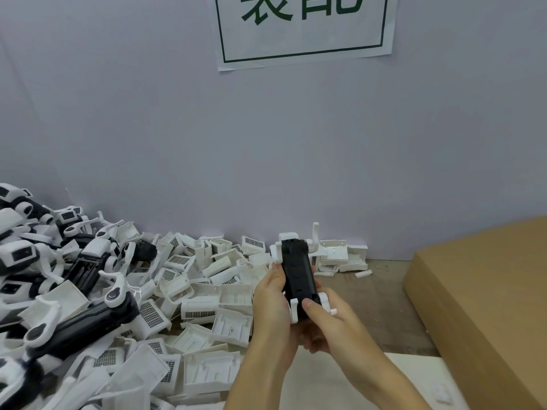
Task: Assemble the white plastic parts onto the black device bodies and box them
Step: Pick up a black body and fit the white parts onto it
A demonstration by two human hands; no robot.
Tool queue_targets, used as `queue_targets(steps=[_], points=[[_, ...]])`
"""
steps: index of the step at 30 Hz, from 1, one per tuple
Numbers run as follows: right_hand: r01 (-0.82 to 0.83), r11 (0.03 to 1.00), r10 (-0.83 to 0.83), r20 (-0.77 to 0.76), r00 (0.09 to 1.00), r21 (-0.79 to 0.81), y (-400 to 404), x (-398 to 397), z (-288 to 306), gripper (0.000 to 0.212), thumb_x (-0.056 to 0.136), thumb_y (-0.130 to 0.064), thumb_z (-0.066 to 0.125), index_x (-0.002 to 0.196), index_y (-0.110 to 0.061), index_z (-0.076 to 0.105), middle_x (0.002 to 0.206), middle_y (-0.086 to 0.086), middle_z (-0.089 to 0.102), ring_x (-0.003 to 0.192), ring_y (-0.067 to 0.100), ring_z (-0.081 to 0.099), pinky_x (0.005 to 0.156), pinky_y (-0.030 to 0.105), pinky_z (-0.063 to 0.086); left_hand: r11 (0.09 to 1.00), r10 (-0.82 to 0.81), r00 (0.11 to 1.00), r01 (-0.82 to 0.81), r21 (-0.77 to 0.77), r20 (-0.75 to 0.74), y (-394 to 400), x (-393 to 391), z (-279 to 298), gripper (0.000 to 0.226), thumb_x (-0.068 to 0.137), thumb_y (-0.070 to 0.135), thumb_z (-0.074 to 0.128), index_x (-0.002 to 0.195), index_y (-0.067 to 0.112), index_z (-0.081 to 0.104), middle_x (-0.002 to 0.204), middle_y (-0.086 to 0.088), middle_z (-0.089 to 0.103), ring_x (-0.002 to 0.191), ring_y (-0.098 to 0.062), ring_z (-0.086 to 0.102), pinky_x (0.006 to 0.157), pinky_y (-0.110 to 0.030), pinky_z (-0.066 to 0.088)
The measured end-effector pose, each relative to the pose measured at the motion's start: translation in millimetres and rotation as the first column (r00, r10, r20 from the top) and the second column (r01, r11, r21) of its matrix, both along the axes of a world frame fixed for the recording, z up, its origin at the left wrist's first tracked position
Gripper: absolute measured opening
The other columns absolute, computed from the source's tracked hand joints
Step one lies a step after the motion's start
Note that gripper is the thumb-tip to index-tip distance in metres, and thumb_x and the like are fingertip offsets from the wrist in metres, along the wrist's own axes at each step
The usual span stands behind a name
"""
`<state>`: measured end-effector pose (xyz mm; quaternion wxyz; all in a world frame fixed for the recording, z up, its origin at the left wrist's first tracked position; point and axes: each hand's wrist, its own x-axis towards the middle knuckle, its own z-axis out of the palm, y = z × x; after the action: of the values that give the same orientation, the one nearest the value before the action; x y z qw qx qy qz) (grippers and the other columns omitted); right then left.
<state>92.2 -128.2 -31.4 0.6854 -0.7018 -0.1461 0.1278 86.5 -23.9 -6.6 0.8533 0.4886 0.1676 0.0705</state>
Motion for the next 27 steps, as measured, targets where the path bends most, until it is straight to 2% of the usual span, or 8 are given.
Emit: queue_targets(steps=[6, 10, 13, 17, 20, 22, 25, 27], points=[[-0.023, 1.000, 0.023, -0.010, 1.000, 0.013, -1.6, 0.5, -2.6, 0.022, 0.102, -0.014, 0.050, 0.109, -0.031, 0.063, 0.071, 0.003, 0.064, 0.063, 0.016, 0.057, 0.059, 0.028, 0.045, 1.000, 0.012, 0.999, -0.012, -0.003, 0.029, 0.4, 0.7, -1.2, 0.051, 0.104, 0.044, 0.042, 0.104, 0.007, 0.077, 0.099, -0.023, 0.074, 0.073, -0.033, 0.062, 0.046, -0.027, 0.046], [-0.034, 0.999, 0.034, -0.015, 0.999, -0.003, -1.5, 0.3, -1.6, 0.022, 0.095, -0.018, 0.053, 0.108, -0.033, 0.063, 0.070, 0.001, 0.066, 0.062, 0.015, 0.061, 0.061, 0.029, 0.047, 1.000, 0.023, 0.997, -0.022, -0.014, 0.072, 0.6, 0.8, -0.5, 0.050, 0.105, 0.039, 0.042, 0.094, 0.008, 0.079, 0.097, -0.025, 0.074, 0.072, -0.032, 0.065, 0.056, -0.032, 0.052], [0.000, 0.999, -0.001, -0.025, 1.000, -0.034, 1.5, 1.9, -2.2, 0.025, 0.098, -0.015, 0.049, 0.108, -0.035, 0.061, 0.069, -0.001, 0.069, 0.061, 0.012, 0.062, 0.060, 0.026, 0.047, 0.998, 0.039, 0.996, -0.043, 0.048, 0.086, 0.3, 2.5, -2.0, 0.043, 0.106, 0.035, 0.042, 0.100, 0.010, 0.077, 0.103, -0.025, 0.073, 0.078, -0.033, 0.064, 0.065, -0.038, 0.050], [0.029, 0.998, -0.031, -0.036, 0.999, -0.053, 1.6, 2.2, -2.0, 0.028, 0.100, -0.018, 0.047, 0.112, -0.041, 0.057, 0.068, -0.001, 0.070, 0.060, 0.010, 0.062, 0.060, 0.026, 0.047, 0.986, 0.058, 0.991, -0.077, 0.151, 0.123, 0.0, 4.1, -4.0, 0.045, 0.108, 0.029, 0.039, 0.084, 0.019, 0.076, 0.092, -0.016, 0.075, 0.081, -0.031, 0.061, 0.065, -0.038, 0.045], [0.012, 1.000, -0.011, -0.060, 0.998, 0.003, 0.7, 0.8, -0.3, 0.020, 0.102, -0.027, 0.049, 0.113, -0.042, 0.058, 0.070, 0.004, 0.071, 0.062, 0.013, 0.063, 0.062, 0.028, 0.047, 0.984, 0.080, 0.987, -0.100, 0.144, 0.142, 0.0, 5.7, -5.1, 0.045, 0.108, 0.025, 0.040, 0.083, 0.017, 0.076, 0.100, -0.022, 0.073, 0.087, -0.032, 0.063, 0.078, -0.046, 0.046], [0.011, 1.000, -0.010, -0.048, 0.999, 0.010, 0.3, 1.0, -0.7, 0.019, 0.103, -0.027, 0.050, 0.113, -0.041, 0.059, 0.071, 0.004, 0.070, 0.063, 0.013, 0.063, 0.061, 0.028, 0.048, 0.988, 0.080, 0.988, -0.097, 0.121, 0.132, -0.1, 5.2, -5.0, 0.044, 0.108, 0.027, 0.040, 0.086, 0.016, 0.077, 0.101, -0.022, 0.074, 0.085, -0.033, 0.062, 0.070, -0.040, 0.049], [-0.013, 1.000, 0.013, -0.032, 0.999, 0.007, 1.1, 1.5, -2.8, 0.025, 0.103, -0.019, 0.049, 0.117, -0.038, 0.058, 0.071, 0.001, 0.070, 0.064, 0.012, 0.063, 0.061, 0.026, 0.048, 0.996, 0.069, 0.994, -0.074, 0.053, 0.081, -0.1, 3.2, -4.1, 0.043, 0.107, 0.036, 0.041, 0.103, 0.011, 0.075, 0.107, -0.026, 0.072, 0.069, -0.031, 0.060, 0.044, -0.026, 0.042], [-0.026, 1.000, 0.026, -0.024, 0.999, 0.005, 1.4, 1.7, -3.6, 0.026, 0.101, -0.020, 0.052, 0.120, -0.037, 0.057, 0.073, -0.002, 0.069, 0.065, 0.012, 0.063, 0.062, 0.027, 0.048, 0.998, 0.061, 0.996, -0.062, 0.010, 0.066, 0.2, 2.6, -3.4, 0.045, 0.106, 0.038, 0.040, 0.109, 0.007, 0.073, 0.110, -0.028, 0.071, 0.067, -0.030, 0.060, 0.040, -0.024, 0.041]])
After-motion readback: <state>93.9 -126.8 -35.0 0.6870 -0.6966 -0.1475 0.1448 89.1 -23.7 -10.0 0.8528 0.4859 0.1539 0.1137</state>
